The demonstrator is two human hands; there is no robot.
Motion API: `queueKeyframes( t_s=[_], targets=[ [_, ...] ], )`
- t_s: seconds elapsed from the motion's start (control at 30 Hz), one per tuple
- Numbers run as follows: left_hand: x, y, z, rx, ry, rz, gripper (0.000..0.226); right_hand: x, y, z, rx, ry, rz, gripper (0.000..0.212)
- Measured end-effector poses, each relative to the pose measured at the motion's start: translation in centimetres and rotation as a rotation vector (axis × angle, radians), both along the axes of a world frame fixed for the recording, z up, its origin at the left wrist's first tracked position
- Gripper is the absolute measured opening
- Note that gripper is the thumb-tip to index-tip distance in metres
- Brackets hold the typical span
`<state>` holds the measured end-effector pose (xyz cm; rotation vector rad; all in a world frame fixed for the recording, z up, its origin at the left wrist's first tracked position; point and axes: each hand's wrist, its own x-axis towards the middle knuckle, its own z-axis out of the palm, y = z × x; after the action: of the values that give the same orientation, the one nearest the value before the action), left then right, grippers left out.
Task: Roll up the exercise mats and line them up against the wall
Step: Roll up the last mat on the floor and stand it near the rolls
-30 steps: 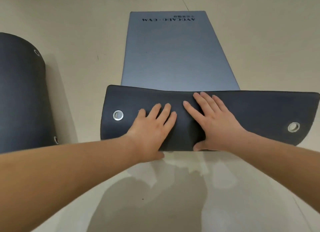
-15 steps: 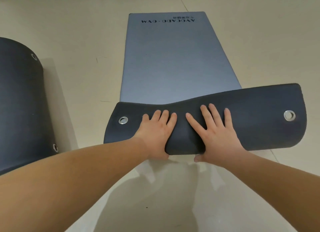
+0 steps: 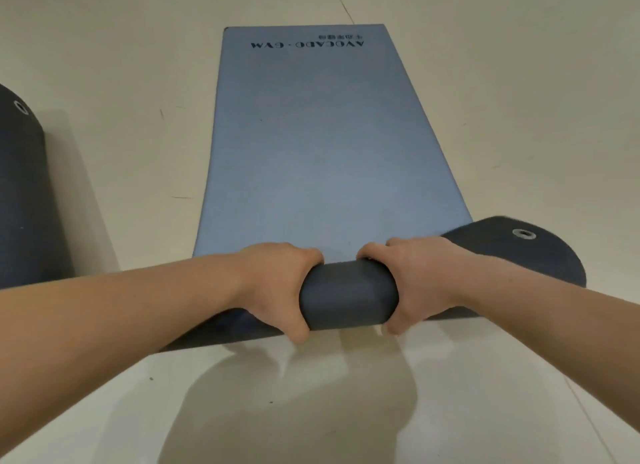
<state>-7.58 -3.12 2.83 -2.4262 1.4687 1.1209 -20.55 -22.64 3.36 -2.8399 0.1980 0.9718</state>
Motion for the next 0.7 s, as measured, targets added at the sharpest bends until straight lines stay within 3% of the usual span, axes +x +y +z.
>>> queueKeyframes(
  t_s=[0.17, 0.33, 0.43, 0.53, 0.6, 0.63, 0.7],
  targets=[
    [0.3, 0.2, 1.0, 0.247, 0.414, 0.103, 0.067, 0.2, -0.3, 1.3, 0.287, 0.417, -0.136, 0.081],
    [1.1, 1.6, -0.5, 0.186, 0.335, 0.147, 0.086, 2.1, -0.4, -1.8, 0.397, 0.603, -0.223, 0.077],
    [1.9, 2.4, -0.4, 0.069, 0.118, 0.185, 0.098, 3.9, -1.4, -2.0, 0.302, 0.441, -0.254, 0.103],
    [1.6, 2.7, -0.3, -0.090, -0.292, 0.078, 0.073, 5.5, -2.0, -1.4, 0.153, 0.137, -0.266, 0.122],
    [0.6, 2.7, -0.5, -0.180, -0.471, -0.059, 0.050, 6.3, -2.3, -1.0, 0.054, -0.064, -0.296, 0.110],
    [-0.1, 2.9, -0.8, -0.189, -0.483, -0.110, 0.053, 6.6, -2.4, -0.9, 0.001, -0.132, -0.306, 0.100],
    [-1.7, 3.3, -1.6, -0.126, -0.415, -0.120, 0.082, 7.0, -1.8, -1.1, -0.102, -0.190, -0.278, 0.077]
  ],
)
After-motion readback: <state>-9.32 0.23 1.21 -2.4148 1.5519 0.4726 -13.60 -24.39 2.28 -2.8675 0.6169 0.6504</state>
